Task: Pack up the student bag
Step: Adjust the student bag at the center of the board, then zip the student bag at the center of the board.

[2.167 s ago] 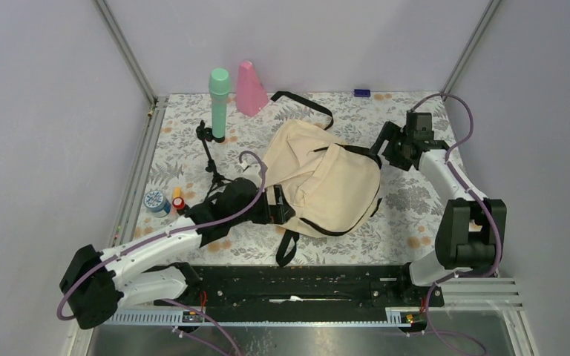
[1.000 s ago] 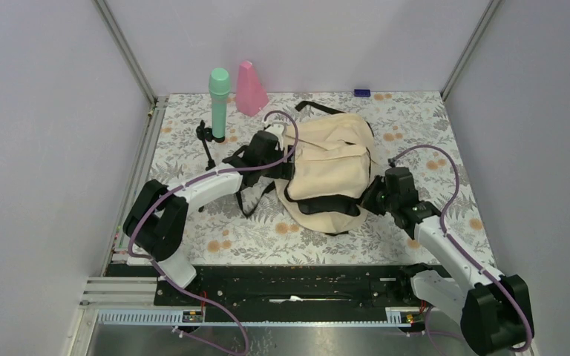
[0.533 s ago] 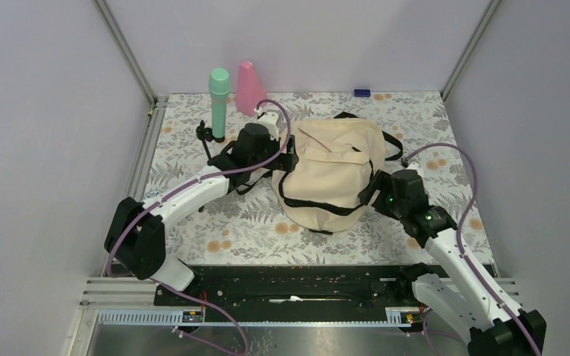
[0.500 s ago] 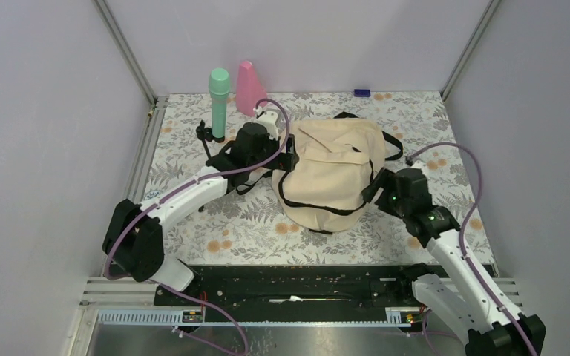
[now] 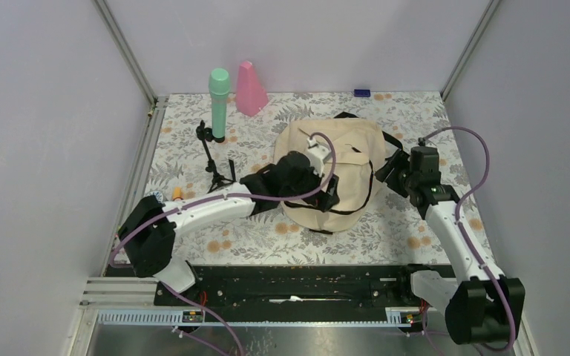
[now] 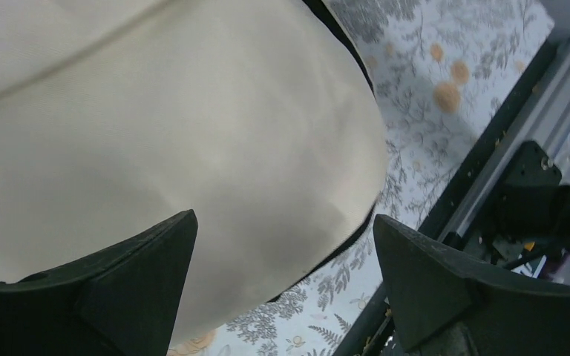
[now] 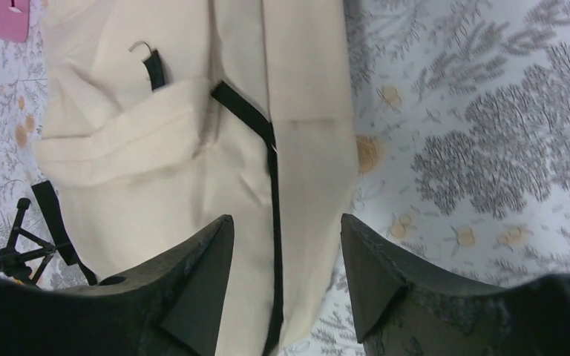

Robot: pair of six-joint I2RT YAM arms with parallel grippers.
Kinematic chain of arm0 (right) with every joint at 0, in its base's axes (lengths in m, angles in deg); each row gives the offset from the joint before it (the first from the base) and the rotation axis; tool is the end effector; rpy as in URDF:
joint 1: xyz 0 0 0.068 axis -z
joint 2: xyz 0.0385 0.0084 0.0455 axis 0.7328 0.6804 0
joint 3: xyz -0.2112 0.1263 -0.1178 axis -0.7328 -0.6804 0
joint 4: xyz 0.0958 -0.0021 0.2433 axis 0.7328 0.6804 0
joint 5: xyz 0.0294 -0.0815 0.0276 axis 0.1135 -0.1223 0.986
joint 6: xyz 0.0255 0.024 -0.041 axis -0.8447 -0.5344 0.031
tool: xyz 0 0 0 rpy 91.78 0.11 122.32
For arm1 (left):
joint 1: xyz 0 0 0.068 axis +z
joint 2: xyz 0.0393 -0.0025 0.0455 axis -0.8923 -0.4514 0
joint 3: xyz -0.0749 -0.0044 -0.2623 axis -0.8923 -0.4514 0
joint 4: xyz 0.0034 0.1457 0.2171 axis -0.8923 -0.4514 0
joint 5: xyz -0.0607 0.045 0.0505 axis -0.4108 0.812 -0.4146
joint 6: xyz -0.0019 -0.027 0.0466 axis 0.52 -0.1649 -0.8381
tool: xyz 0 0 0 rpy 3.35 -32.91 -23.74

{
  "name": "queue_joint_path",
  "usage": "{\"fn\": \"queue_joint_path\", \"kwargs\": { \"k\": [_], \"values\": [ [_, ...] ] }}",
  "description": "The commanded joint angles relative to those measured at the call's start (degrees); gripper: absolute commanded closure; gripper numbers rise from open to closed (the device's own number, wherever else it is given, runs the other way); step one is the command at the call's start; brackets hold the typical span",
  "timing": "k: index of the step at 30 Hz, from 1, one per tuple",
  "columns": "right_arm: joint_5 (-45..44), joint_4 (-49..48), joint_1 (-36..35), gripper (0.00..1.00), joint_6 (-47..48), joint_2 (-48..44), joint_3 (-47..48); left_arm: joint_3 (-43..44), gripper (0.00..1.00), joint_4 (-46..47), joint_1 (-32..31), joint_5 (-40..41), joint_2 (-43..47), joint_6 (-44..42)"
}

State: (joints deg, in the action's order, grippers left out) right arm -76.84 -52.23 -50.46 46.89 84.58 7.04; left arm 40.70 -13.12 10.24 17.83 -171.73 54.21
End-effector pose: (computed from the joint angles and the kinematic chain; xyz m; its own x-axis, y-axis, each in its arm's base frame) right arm 0.2219 0.0144 0.2622 -0.5277 0.5225 -0.6698 0.2383 0.8478 0.4737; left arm 0.2116 -0.2851 0.2777 -0.5539 0.1996 -0.8083 0.6999 0.6374 -0.3222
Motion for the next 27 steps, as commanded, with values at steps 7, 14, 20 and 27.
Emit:
{"fn": "queue_joint_path", "kwargs": {
  "k": [7, 14, 20, 27],
  "values": [
    [4.98, -12.48, 0.26, 0.5, 7.08, 16.31, 10.23, 2.43, 0.07, 4.38, -5.87, 2.19, -6.06, -2.24],
    [8.65, -13.36, 0.26, 0.52, 7.67, 23.63, 13.82, -0.95, 0.07, 3.28, -5.87, 7.24, -5.96, -0.37],
    [9.92, -13.62, 0.28, 0.53, 7.46, 25.8, 13.47, -2.48, 0.07, 2.56, -5.88, 8.41, -4.9, 0.02],
    [6.38, -13.06, 0.45, 0.51, 7.01, 20.43, 8.11, -2.32, 0.05, 1.34, -5.7, 10.44, -4.86, 0.52]
  ]
}}
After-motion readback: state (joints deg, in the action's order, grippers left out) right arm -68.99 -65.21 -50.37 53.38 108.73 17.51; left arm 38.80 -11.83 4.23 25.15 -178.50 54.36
